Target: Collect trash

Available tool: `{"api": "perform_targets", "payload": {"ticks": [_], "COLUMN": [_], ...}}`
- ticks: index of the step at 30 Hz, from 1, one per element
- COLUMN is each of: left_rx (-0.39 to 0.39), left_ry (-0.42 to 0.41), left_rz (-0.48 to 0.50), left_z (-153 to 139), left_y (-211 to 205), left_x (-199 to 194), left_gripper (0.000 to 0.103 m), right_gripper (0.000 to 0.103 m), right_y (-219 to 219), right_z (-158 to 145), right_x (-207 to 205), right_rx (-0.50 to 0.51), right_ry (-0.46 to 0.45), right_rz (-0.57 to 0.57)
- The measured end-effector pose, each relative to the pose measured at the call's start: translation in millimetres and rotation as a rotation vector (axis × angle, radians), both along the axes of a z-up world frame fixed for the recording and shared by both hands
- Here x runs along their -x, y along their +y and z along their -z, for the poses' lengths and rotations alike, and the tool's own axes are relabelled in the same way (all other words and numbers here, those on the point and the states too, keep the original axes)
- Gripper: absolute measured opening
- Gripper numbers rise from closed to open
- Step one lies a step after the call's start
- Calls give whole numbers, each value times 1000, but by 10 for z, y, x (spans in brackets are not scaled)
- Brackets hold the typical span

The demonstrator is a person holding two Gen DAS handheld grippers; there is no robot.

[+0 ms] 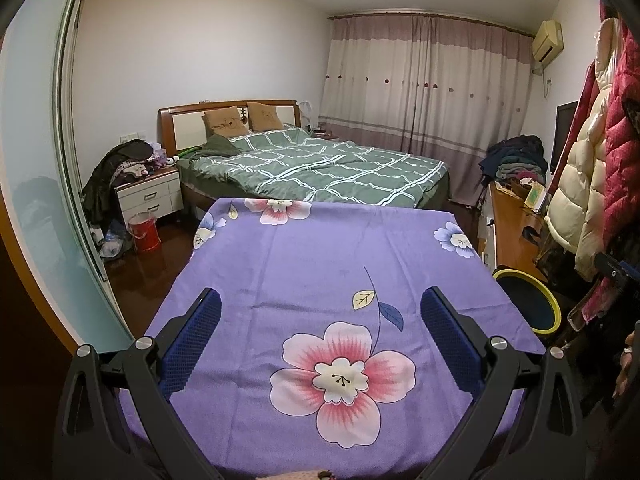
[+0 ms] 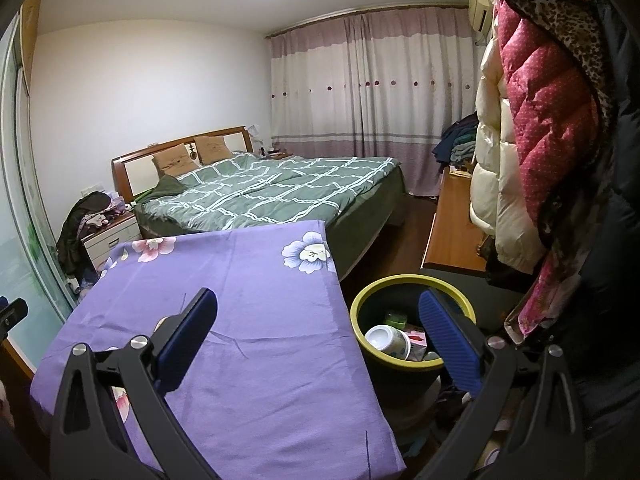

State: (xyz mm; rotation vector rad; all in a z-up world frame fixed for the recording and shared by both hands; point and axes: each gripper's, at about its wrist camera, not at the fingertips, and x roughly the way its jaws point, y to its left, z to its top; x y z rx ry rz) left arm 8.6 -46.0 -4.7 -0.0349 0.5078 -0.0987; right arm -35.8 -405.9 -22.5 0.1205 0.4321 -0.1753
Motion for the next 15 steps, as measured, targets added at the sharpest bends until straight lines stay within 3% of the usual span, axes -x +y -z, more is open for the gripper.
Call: {"api": "perform_targets", "payload": {"ticks": [15], "left_rx": [2], "left_ry": [21], "left_rz": [-3], "left_z": [70], "left_y": [-3], "left_x": [-52], "left_gripper": [98], "right_gripper": [96], "right_y": [24], "right_z": [33], "right_x": [-65], "right_rx": [-6], "right_ry": [13], "right_rz": [1]}}
